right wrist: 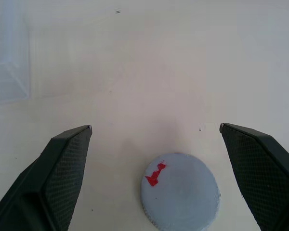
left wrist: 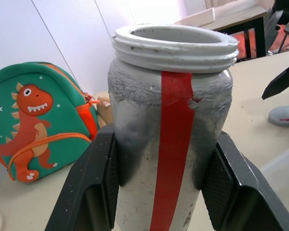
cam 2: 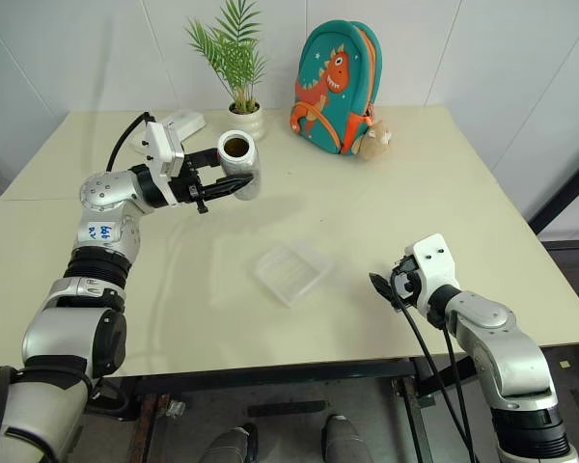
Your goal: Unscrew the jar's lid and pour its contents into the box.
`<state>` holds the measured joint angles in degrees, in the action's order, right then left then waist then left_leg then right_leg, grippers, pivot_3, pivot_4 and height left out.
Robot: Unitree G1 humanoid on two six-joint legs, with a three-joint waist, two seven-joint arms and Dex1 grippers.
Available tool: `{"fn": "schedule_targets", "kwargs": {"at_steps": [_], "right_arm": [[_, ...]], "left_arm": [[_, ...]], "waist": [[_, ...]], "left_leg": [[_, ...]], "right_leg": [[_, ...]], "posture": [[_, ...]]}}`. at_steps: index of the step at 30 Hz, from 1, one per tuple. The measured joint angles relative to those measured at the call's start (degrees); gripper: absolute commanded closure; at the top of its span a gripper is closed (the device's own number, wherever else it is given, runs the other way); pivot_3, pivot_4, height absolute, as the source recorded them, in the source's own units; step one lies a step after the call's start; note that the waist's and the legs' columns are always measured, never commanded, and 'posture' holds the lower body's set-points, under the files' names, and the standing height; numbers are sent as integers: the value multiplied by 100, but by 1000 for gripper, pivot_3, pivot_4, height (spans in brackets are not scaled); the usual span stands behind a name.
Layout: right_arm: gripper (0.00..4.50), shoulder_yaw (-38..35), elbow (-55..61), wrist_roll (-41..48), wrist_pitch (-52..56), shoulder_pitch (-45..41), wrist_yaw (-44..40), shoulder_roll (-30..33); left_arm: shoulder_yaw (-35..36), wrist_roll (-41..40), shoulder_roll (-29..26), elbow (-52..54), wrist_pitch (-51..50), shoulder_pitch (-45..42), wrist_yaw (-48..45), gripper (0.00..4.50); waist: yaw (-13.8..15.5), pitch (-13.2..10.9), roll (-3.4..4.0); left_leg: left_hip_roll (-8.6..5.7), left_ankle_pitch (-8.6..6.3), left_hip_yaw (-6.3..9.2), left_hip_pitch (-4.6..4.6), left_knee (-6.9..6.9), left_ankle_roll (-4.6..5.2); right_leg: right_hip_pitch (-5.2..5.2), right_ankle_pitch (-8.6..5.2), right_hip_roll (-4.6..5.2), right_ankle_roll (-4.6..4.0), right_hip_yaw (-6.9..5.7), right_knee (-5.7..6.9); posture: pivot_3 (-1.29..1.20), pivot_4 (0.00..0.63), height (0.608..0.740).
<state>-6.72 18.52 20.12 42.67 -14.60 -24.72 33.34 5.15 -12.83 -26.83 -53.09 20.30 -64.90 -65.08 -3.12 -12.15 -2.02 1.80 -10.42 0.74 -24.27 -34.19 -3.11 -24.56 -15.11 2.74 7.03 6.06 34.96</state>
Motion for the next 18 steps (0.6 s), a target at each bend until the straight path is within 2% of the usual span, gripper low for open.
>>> {"fn": "schedule_targets", "kwargs": {"at_steps": [5, 10, 13, 18], "right_arm": [[22, -107, 276, 151, -28, 227, -362, 244], [22, -798, 1164, 1103, -165, 643, -1289, 491], [22, -1179, 1414, 1527, -185, 882, -1607, 605], [22, -1611, 1789, 2247, -206, 1207, -1902, 668]], "left_arm": [[-143, 311, 28, -185, 528, -28, 165, 2623], [-398, 841, 96, -408, 1392, -130, 594, 2623], [-611, 1248, 124, -542, 2020, -240, 979, 2623], [-1200, 2390, 128, -823, 3227, -503, 2055, 2623]], "waist": [[12, 0, 0], [18, -2, -3], [23, -3, -6], [29, -3, -8]], "left_leg": [[0, 0, 1, 0, 3, 0], [0, -5, 1, -1, 1, 0], [0, -7, 1, -1, 1, 1], [0, -10, -4, 0, 1, 4]], "right_leg": [[0, 12, 0, 29, 1, 0], [5, 33, -3, 78, 2, -9], [9, 35, -2, 78, 2, -18], [11, 38, -3, 82, 10, -24]], "posture": [[0, 150, 740], [0, 150, 740], [0, 150, 740], [0, 150, 740]]}}
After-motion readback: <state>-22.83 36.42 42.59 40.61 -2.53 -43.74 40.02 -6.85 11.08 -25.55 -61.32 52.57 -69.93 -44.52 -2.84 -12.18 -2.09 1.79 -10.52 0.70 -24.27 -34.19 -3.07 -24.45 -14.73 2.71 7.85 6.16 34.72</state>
